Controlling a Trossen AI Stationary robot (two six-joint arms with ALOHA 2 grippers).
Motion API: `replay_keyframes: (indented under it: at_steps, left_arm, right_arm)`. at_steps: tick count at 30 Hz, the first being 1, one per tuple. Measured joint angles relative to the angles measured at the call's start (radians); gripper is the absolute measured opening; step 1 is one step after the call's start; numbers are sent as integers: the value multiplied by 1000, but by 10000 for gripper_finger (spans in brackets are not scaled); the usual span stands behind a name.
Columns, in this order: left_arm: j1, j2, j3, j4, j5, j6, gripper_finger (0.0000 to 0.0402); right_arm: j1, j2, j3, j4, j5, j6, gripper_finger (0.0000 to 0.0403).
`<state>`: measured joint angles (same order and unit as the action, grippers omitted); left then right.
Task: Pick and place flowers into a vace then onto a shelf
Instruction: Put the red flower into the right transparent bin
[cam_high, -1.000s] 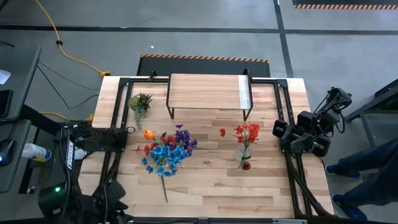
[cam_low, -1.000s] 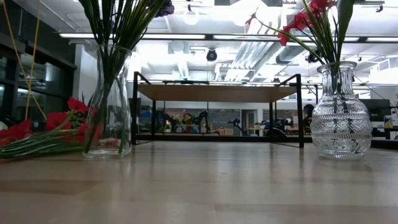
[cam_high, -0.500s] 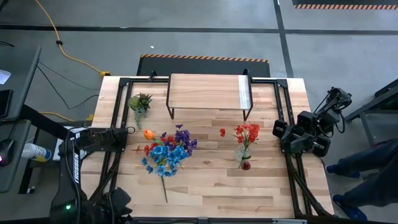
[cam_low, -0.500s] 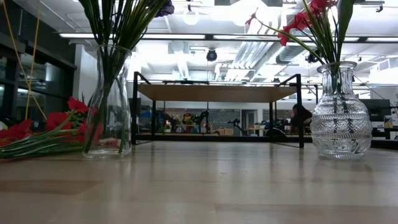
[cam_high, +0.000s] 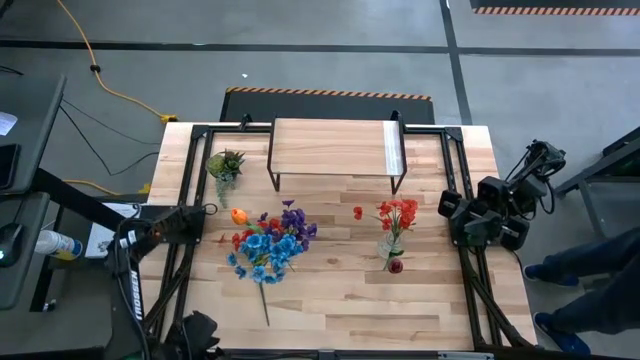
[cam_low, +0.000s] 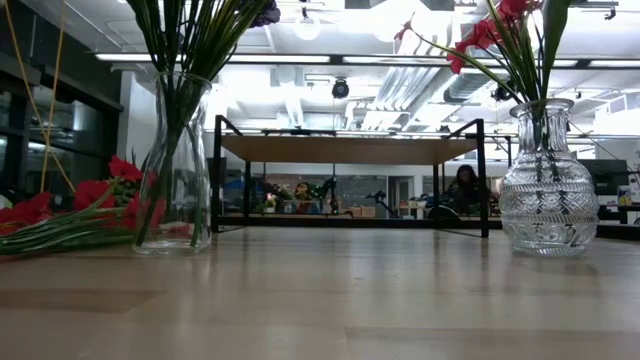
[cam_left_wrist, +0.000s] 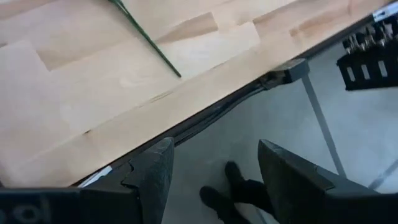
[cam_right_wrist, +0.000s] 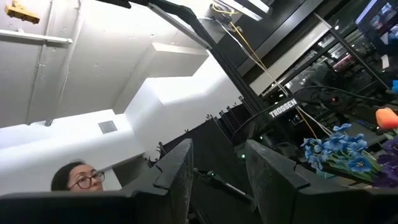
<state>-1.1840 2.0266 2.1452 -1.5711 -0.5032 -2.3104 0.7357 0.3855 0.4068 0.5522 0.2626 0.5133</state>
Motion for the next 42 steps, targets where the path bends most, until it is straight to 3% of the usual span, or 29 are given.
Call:
replay_keyframes:
  at_steps: [6, 14, 20, 27, 34, 42]
  left_arm:
    - [28, 37, 0, 1, -8, -152, 266]
    - [154, 98, 0, -1, 47, -181, 266]
    - [214, 155, 0, 19, 111, -175, 266]
    - [215, 235, 0, 54, 136, -178, 248]
    - [217, 296, 0, 51, 131, -173, 217]
    - [269, 302, -43, 19, 123, -157, 211]
  right_arm:
    - [0, 0, 0, 21, -30, -10, 138]
    - [0, 0, 57, 55, -223, -97, 138]
    - [0, 0, 194, -108, -340, -113, 138]
    - [0, 21, 377, -415, -322, -155, 138]
    - [0, 90, 497, -531, -322, -182, 138]
    - [0, 167, 554, -574, -322, -182, 138]
